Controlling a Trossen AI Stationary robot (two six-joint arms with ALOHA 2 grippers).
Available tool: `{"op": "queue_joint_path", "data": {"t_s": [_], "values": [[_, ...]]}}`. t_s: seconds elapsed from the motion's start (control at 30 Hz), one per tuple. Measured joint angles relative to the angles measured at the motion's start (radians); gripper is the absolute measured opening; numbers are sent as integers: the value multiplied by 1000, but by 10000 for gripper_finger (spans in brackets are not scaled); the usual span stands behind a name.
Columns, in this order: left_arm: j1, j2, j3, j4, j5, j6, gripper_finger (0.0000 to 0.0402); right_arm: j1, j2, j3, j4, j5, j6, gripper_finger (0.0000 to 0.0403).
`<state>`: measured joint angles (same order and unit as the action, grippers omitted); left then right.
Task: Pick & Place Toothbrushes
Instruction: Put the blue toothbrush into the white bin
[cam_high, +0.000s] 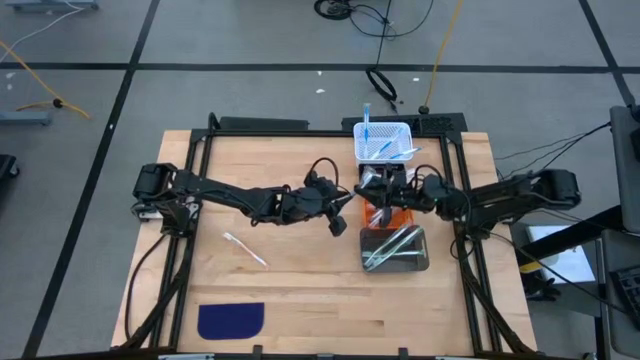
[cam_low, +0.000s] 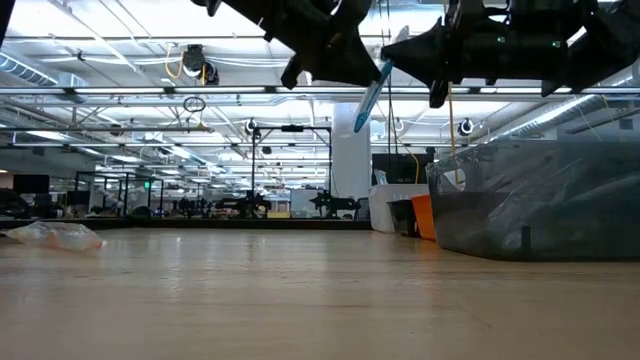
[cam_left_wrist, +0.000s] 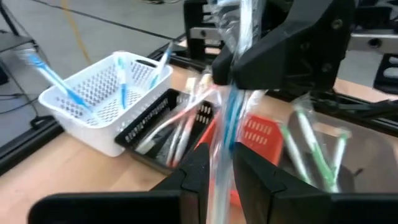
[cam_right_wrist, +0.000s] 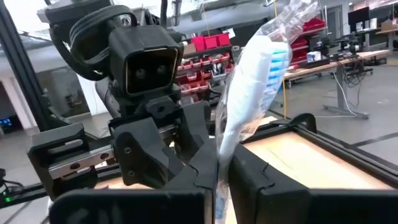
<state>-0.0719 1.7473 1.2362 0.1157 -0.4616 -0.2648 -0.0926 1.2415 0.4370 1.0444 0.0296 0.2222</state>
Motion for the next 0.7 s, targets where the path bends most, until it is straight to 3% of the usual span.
{"op": "queue_joint_path", "data": {"t_s": [0.37,0.7], "values": [[-1,0,0,-48,-19,0,119,-155,-159,-1,-190,-2,-24,11],[-9,0,0,-63,-17,-6,124,-379,-212,-1,-291,79,-33,11]]}}
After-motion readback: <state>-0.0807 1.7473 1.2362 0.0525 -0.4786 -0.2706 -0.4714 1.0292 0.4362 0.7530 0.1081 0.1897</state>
